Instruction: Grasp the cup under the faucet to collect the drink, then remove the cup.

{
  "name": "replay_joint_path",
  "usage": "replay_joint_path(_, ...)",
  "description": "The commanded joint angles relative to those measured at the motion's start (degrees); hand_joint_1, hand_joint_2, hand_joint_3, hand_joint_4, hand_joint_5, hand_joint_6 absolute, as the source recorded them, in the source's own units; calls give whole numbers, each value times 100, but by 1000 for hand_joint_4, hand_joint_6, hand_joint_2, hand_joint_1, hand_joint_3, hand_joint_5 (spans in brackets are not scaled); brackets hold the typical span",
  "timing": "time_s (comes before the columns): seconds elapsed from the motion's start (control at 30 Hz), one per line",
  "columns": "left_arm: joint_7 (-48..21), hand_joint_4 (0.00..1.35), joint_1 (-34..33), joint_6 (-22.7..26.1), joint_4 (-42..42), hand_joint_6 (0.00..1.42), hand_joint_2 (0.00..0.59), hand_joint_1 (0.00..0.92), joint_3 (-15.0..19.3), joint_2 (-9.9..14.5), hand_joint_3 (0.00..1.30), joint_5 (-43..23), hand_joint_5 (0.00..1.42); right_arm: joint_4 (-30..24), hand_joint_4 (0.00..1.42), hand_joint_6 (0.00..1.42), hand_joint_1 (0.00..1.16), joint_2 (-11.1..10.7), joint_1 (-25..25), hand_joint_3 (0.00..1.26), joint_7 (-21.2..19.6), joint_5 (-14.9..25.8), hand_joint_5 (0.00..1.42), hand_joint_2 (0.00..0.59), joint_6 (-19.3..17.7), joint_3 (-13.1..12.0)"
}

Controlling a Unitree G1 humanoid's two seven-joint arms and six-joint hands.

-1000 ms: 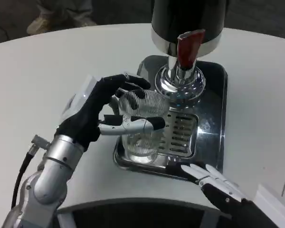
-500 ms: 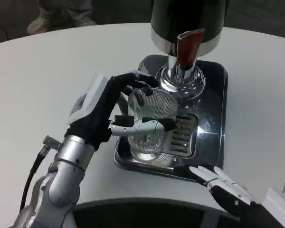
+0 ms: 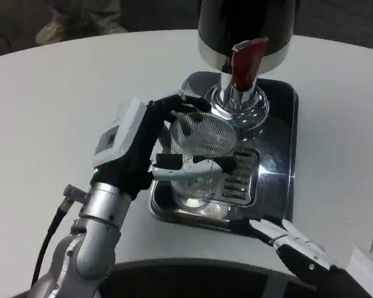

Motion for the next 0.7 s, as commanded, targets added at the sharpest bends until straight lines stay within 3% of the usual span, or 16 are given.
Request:
replay_joint_path(0.03, 328, 887, 74, -110, 134, 942, 23, 650, -76, -116, 784, 130, 1069, -82, 83, 18, 597, 30, 170, 143, -75, 89, 2, 466, -128, -77)
replay_joint_path(0.7, 1525, 887, -140, -234, 829, 928, 34, 644, -353, -374, 784, 525, 1069, -34, 83, 18, 597, 28, 376, 143, -91, 205, 2, 466, -227, -237)
